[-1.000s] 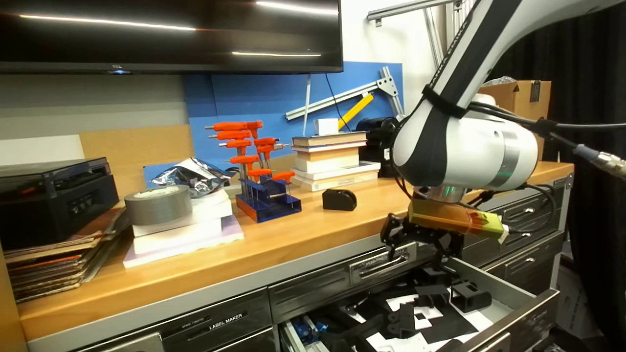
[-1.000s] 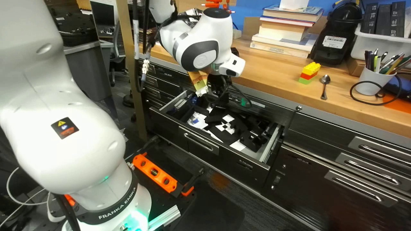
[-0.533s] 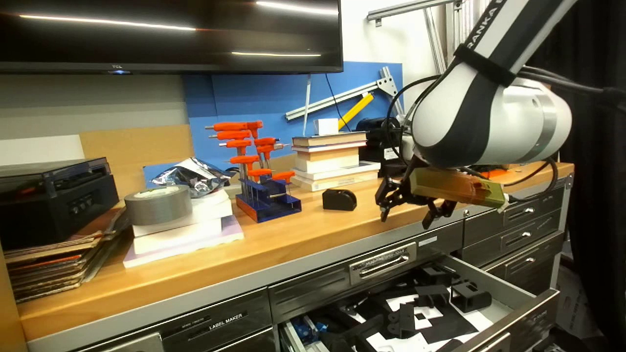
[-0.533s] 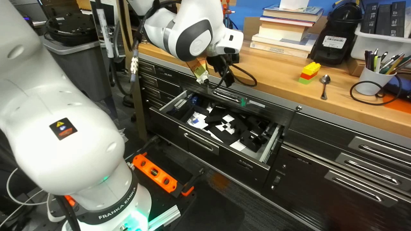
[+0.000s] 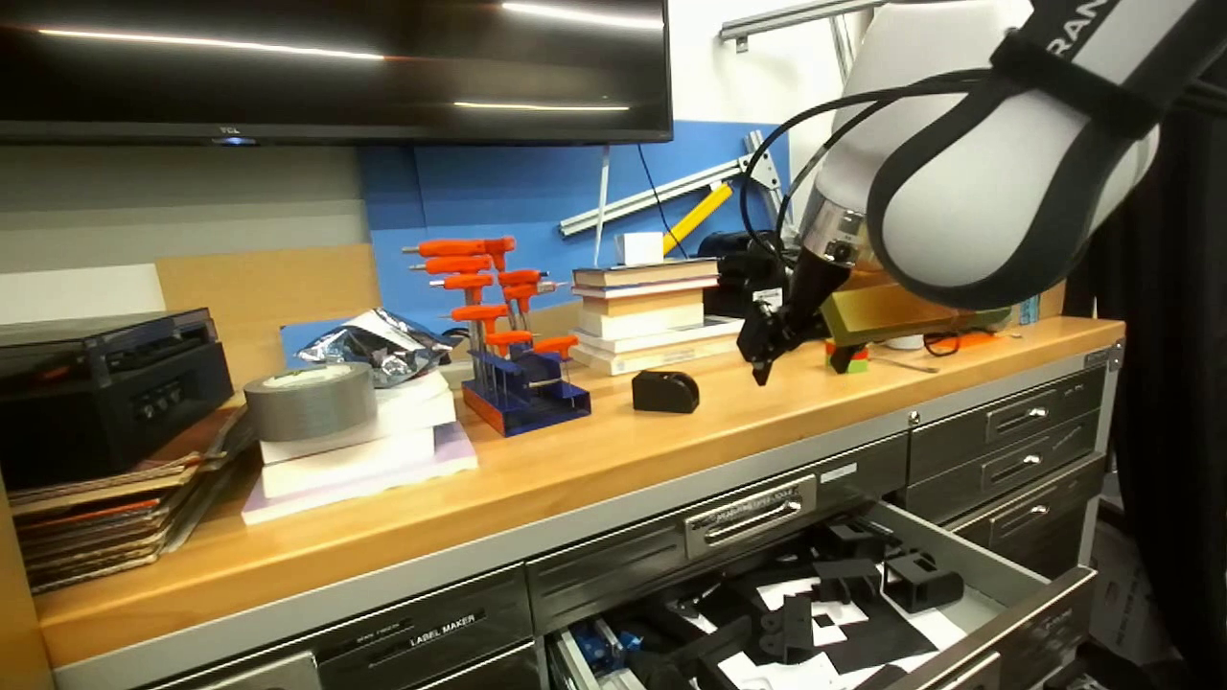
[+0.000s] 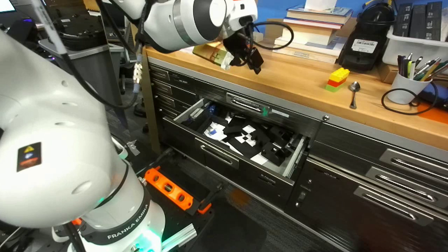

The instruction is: Put the three black pieces in the open drawer then close the drawer

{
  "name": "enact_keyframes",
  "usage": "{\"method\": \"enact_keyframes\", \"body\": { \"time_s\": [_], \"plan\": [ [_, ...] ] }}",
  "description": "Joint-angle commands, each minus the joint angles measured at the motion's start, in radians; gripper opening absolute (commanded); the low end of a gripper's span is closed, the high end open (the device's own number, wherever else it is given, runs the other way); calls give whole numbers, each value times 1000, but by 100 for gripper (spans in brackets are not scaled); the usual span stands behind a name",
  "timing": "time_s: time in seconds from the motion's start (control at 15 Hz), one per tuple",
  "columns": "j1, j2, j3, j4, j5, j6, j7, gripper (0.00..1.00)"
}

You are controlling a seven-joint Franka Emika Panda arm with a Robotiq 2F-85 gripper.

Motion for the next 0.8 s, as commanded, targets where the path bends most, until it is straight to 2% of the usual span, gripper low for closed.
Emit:
{"method": "enact_keyframes", "body": {
  "time_s": [0.0, 0.27, 0.6, 0.67, 0.73],
  "plan": [
    [-59, 7, 77, 73, -120, -96, -44, 100],
    [-35, 111, 77, 191, -169, -174, -176, 100],
    [-6, 232, 73, 375, -141, -318, -380, 100],
    [111, 279, -40, 428, -184, -365, -390, 100],
    [140, 309, -63, 472, -172, -398, -429, 100]
  ]
}}
